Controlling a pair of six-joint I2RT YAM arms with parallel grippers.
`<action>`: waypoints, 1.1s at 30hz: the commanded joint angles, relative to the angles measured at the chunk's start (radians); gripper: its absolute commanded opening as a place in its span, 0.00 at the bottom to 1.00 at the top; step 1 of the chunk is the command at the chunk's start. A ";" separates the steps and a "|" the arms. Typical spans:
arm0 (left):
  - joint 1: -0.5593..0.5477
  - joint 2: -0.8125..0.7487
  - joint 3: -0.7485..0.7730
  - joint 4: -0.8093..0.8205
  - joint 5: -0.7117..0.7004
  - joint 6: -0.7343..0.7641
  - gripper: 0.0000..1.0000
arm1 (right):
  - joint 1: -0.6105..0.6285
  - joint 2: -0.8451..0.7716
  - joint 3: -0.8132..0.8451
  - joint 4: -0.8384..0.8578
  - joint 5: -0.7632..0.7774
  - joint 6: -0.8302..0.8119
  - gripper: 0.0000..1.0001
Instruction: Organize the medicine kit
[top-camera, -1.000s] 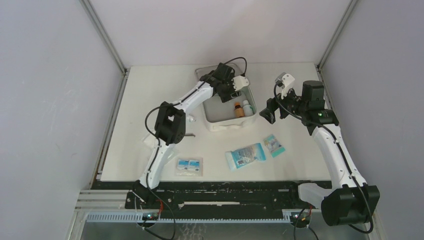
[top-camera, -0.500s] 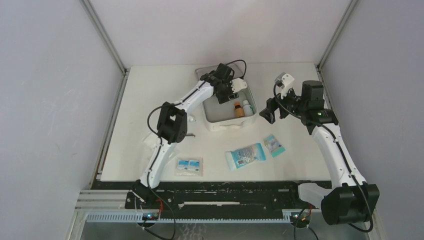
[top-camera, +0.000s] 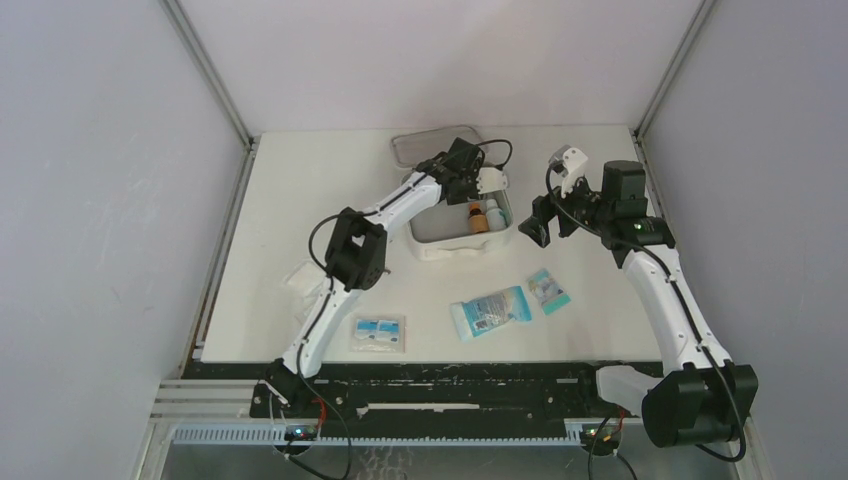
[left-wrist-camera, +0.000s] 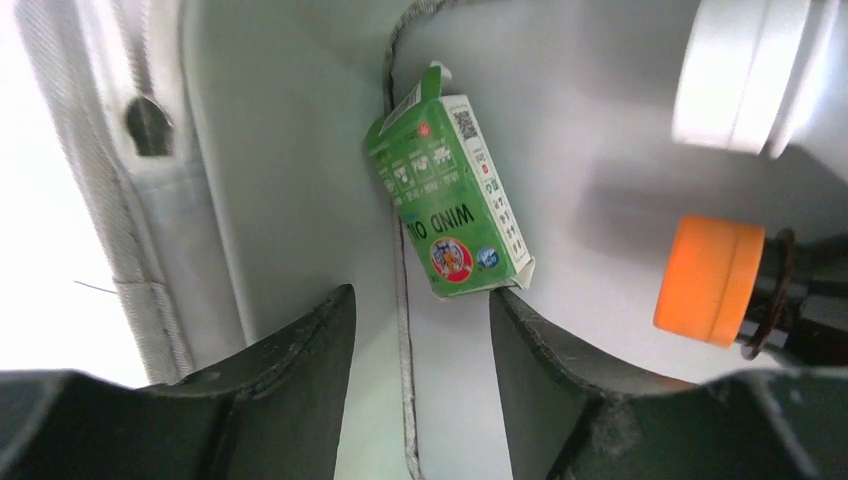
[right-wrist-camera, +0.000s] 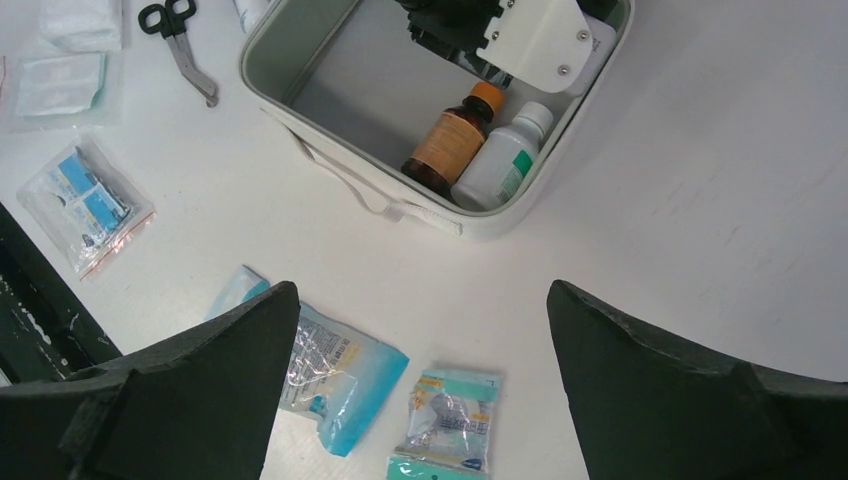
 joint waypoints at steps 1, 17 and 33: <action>-0.002 -0.012 -0.002 0.179 -0.051 0.057 0.56 | -0.002 0.008 0.031 0.020 -0.004 0.004 0.93; -0.009 -0.293 -0.330 0.226 -0.059 0.009 0.69 | -0.003 -0.016 0.033 0.015 -0.008 0.006 0.93; 0.050 -0.805 -0.763 0.140 -0.073 -0.235 0.97 | -0.002 -0.034 0.036 0.028 -0.005 0.029 0.93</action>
